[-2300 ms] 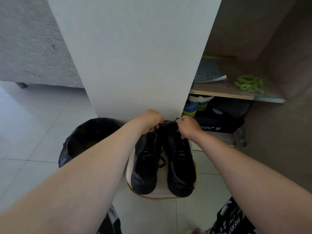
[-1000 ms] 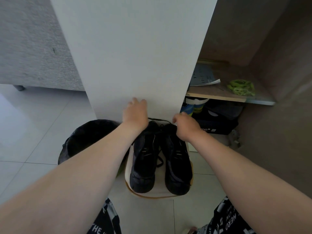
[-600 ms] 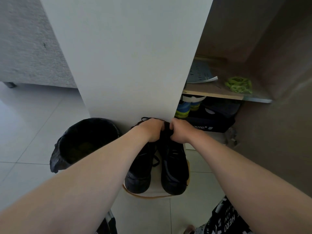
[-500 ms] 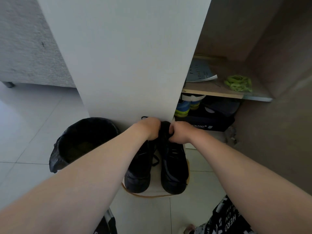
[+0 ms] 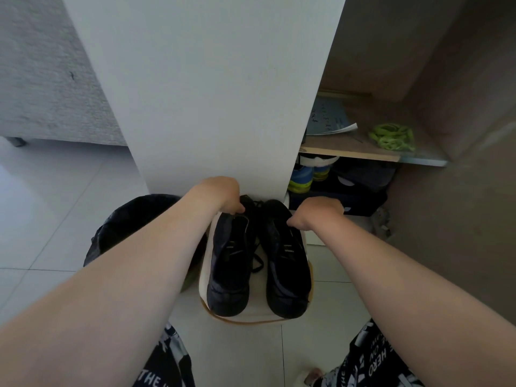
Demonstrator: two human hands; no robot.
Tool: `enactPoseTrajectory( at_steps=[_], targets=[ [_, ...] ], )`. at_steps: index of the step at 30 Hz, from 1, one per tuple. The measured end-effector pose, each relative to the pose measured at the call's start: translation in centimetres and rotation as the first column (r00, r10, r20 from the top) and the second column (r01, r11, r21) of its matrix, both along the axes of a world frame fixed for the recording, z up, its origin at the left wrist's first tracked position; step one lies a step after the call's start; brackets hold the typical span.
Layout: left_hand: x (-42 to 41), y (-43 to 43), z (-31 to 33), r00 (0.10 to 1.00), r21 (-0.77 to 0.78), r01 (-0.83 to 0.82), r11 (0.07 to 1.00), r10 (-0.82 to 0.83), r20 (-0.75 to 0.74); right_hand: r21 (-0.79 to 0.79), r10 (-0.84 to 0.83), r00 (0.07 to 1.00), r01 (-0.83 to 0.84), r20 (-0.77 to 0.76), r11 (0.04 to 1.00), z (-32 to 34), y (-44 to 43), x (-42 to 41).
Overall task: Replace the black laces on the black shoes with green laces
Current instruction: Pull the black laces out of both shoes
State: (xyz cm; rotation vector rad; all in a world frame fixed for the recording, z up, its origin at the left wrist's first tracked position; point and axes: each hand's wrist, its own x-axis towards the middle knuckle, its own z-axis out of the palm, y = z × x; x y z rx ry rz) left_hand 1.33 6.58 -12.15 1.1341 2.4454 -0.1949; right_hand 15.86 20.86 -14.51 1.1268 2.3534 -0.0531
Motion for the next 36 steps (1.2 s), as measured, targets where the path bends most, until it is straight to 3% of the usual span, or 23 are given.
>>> enactPoseTrajectory(
  at_steps=[5, 8, 12, 15, 17, 19, 22, 26, 30, 36],
  targets=[
    [-0.7, -1.3, 1.2, 0.975, -0.259, -0.161, 0.952, 0.113, -0.191, -0.077, -0.067, 0.998, 0.069, 0.019, 0.995, -0.4, -0.3, -0.1],
    [-0.7, -1.4, 1.3, 0.964, -0.306, -0.180, 0.935, 0.106, -0.243, -0.086, -0.111, 0.993, 0.108, -0.037, 0.990, -0.3, -0.4, -0.2],
    [-0.8, -0.3, 0.5, 0.979, -0.337, -0.140, 0.931, 0.079, -0.188, -0.023, 0.091, 0.990, -0.094, -0.110, 0.995, -0.8, -0.8, -0.5],
    [-0.2, 0.8, -0.3, 0.996, -0.405, -0.060, 0.912, 0.025, -0.091, 0.005, 0.297, 0.937, -0.301, -0.187, 0.954, -1.2, -0.9, -0.9],
    [0.8, 1.6, -0.8, 0.994, -0.306, 0.025, 0.952, -0.055, -0.091, -0.097, 0.296, 0.935, -0.319, -0.196, 0.943, -1.3, -1.2, -1.2],
    [1.7, 2.3, -1.6, 0.982, -0.076, 0.121, 0.990, -0.131, -0.133, -0.182, 0.265, 0.943, -0.302, -0.201, 0.936, -1.5, -1.5, -1.3],
    [2.4, 3.0, -3.1, 0.965, 0.143, 0.257, 0.956, -0.247, -0.088, -0.195, 0.227, 0.932, -0.287, -0.282, 0.938, -1.9, -1.2, -1.3],
    [3.0, 3.4, -4.6, 0.953, 0.125, 0.303, 0.945, -0.298, -0.057, -0.288, 0.133, 0.917, -0.252, -0.377, 0.924, -2.5, -0.5, -0.9],
    [2.7, 4.3, -5.2, 0.976, 0.194, 0.214, 0.957, -0.215, -0.019, -0.282, 0.082, 0.881, -0.235, -0.466, 0.930, -3.2, -0.3, -0.8],
    [2.4, 4.2, -4.9, 0.978, 0.167, 0.210, 0.963, -0.205, -0.048, -0.216, 0.169, 0.900, -0.272, -0.402, 0.938, -3.9, -0.6, -0.7]
  ],
)
